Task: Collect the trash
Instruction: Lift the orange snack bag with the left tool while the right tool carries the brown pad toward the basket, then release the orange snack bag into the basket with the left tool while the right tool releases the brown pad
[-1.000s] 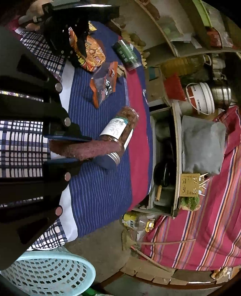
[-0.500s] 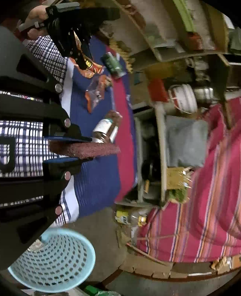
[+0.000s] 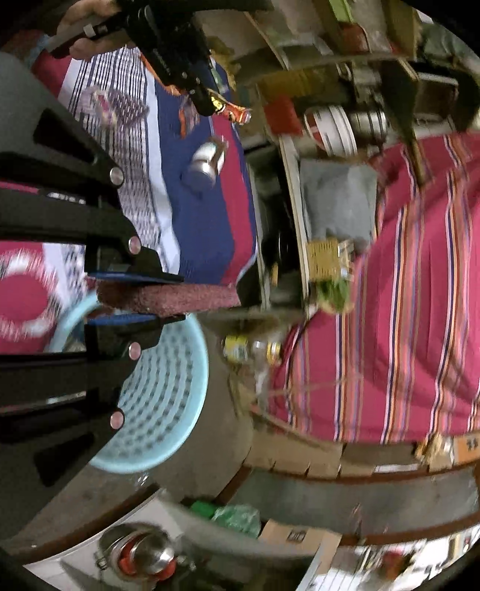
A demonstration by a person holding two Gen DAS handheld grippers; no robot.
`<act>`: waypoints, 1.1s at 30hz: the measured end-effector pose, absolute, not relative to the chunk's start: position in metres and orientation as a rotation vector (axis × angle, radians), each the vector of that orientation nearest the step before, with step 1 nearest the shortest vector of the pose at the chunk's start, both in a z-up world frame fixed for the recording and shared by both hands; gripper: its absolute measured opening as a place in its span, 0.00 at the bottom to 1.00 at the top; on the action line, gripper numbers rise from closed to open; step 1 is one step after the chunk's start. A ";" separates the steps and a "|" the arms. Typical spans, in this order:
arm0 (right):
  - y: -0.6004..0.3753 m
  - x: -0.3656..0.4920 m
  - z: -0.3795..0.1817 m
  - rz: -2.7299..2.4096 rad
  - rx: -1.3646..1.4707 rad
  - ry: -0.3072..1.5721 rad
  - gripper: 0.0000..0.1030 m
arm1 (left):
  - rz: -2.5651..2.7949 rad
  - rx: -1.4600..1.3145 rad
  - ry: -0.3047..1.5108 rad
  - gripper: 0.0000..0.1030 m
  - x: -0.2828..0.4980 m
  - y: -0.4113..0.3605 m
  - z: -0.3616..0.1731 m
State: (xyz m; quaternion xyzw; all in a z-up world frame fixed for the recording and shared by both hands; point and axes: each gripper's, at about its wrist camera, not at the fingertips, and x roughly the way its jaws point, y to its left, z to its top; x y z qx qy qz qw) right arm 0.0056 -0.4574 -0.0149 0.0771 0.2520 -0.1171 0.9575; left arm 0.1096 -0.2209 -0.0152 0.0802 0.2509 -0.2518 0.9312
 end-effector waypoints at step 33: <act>-0.584 -0.007 -0.074 -0.420 0.268 0.544 0.14 | -0.776 0.241 0.643 0.33 0.123 -0.430 -0.081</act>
